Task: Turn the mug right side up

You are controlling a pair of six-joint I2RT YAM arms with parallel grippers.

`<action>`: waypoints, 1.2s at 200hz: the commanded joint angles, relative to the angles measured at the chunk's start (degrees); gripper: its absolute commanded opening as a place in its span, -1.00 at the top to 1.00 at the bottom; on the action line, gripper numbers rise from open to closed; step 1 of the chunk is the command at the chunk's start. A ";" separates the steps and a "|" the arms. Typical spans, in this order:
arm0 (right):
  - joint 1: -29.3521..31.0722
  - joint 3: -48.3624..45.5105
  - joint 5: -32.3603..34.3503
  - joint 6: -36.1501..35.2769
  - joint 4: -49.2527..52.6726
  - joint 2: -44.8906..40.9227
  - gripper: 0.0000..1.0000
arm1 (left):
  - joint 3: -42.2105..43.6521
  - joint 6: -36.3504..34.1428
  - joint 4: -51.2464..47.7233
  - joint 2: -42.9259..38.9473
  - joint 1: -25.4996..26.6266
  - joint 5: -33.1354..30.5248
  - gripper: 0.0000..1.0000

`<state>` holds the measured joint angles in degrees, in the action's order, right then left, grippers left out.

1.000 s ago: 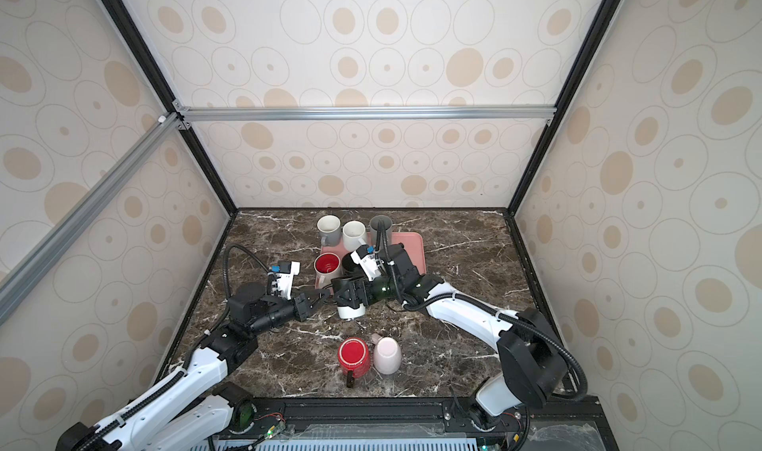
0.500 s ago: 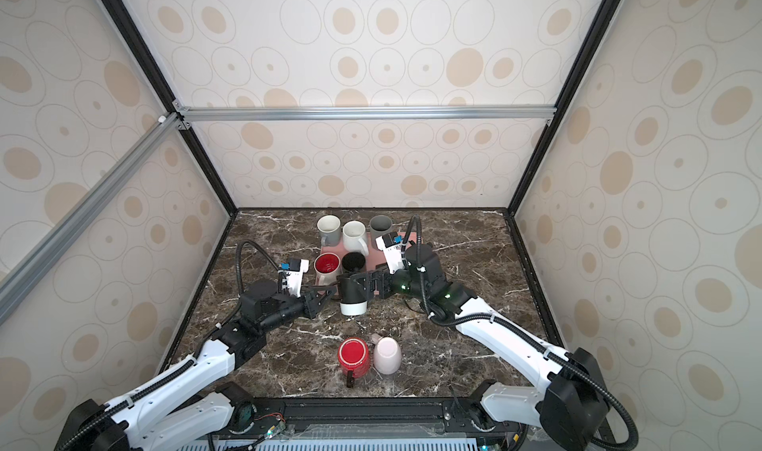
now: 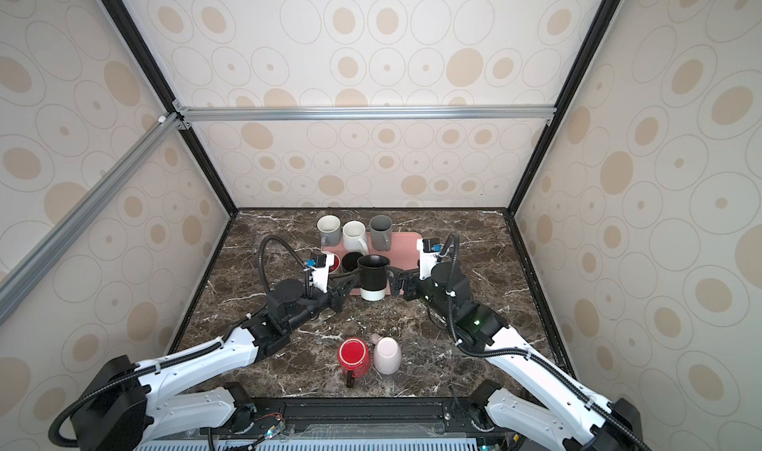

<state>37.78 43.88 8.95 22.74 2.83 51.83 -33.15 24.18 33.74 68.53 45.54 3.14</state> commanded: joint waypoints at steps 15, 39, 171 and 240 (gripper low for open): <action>-0.53 -1.57 12.29 -1.55 2.37 -7.05 -0.98 | -3.80 -9.55 21.10 5.95 2.61 -10.81 1.00; -0.70 -2.11 14.73 -2.00 3.38 -10.63 -0.98 | -3.80 -12.57 26.24 11.12 2.80 -11.93 1.00; -1.30 -1.22 16.05 -2.37 5.74 -12.07 -0.98 | -12.33 -16.63 28.59 33.29 2.01 -8.23 1.00; -1.72 -0.95 15.36 -2.62 6.41 -11.84 -0.98 | -12.81 -17.56 28.07 37.23 0.69 -9.50 1.00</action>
<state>36.56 42.50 24.08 20.47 8.67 40.01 -43.03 8.88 55.88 105.84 46.65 -5.34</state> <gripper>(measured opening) 0.991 0.156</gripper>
